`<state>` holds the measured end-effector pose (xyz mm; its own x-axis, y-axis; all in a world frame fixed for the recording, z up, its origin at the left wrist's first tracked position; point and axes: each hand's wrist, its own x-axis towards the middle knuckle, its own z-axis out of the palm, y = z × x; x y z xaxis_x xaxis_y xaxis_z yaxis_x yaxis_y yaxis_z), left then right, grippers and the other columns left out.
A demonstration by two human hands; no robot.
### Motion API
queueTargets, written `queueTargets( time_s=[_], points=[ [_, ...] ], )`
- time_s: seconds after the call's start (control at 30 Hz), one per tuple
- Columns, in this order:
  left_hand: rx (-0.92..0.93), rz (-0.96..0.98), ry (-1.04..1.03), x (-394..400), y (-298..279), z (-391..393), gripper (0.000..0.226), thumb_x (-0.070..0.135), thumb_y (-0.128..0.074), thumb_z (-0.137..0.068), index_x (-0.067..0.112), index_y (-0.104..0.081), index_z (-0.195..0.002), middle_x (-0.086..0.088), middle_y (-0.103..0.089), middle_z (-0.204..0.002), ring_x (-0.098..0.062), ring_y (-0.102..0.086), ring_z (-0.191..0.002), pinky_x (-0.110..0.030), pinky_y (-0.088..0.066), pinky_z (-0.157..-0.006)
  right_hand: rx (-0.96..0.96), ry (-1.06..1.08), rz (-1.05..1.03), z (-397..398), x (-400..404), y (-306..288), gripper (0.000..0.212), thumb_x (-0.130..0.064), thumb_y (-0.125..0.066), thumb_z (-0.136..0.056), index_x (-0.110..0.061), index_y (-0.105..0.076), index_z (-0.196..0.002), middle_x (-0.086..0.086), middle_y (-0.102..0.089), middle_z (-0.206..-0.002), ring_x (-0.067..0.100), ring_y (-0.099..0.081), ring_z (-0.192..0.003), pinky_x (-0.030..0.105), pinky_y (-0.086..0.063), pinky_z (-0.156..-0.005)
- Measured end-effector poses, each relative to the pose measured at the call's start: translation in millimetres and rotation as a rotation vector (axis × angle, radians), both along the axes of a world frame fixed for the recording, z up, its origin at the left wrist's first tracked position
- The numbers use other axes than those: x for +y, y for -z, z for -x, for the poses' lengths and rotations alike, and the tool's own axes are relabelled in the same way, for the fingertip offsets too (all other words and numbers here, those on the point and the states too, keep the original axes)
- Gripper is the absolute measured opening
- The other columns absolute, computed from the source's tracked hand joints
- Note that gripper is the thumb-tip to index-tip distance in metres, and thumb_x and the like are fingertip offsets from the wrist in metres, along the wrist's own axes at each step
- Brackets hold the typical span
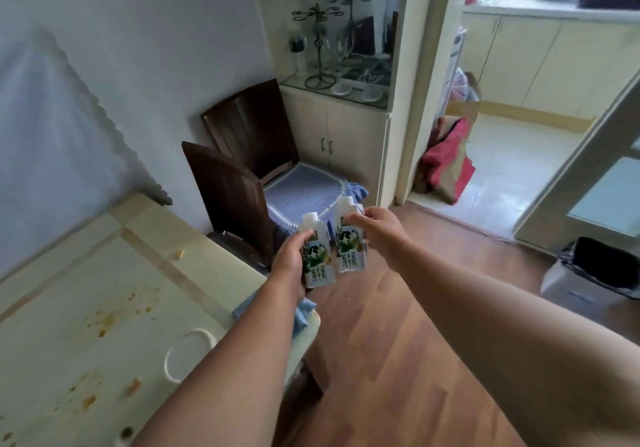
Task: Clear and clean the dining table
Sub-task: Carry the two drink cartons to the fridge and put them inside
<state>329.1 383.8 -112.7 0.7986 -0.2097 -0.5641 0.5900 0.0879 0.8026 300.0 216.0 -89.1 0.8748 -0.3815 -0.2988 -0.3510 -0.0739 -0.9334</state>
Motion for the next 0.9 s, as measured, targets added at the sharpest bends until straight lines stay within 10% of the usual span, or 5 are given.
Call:
queueTargets(
  time_s=[0.27, 0.6, 0.9],
  points=[
    [-0.045, -0.001, 0.232, -142, -15, 39, 0.053, 0.047, -0.061, -0.074, 0.018, -0.066, -0.118, -0.018, -0.069, -0.112, -0.038, -0.066, -0.099, -0.052, -0.056, -0.073, -0.038, 0.168, -0.121, 73, -117, -16, 0.037, -0.042, -0.072, -0.08, -0.012, -0.064, -0.101, 0.018, -0.071, -0.102, 0.035, -0.069, -0.091, 0.054, -0.056, -0.081],
    [-0.11, 0.096, 0.436, -304, -30, 127, 0.056, 0.019, -0.06, -0.069, 0.001, -0.058, -0.122, -0.024, -0.065, -0.108, -0.034, -0.06, -0.093, -0.062, -0.047, -0.089, -0.109, 0.428, -0.287, 184, -262, -25, 0.033, -0.036, -0.063, -0.091, -0.01, -0.059, -0.111, 0.014, -0.067, -0.101, 0.027, -0.062, -0.083, 0.034, -0.049, -0.063],
    [-0.134, 0.132, 0.727, -421, -35, 194, 0.032, 0.014, -0.056, -0.088, 0.024, -0.065, -0.118, -0.009, -0.067, -0.095, -0.026, -0.061, -0.081, -0.034, -0.05, -0.065, -0.127, 0.641, -0.287, 282, -353, -28, 0.037, -0.02, -0.064, -0.091, -0.002, -0.054, -0.122, 0.016, -0.065, -0.101, 0.026, -0.063, -0.081, 0.034, -0.05, -0.059]
  ],
)
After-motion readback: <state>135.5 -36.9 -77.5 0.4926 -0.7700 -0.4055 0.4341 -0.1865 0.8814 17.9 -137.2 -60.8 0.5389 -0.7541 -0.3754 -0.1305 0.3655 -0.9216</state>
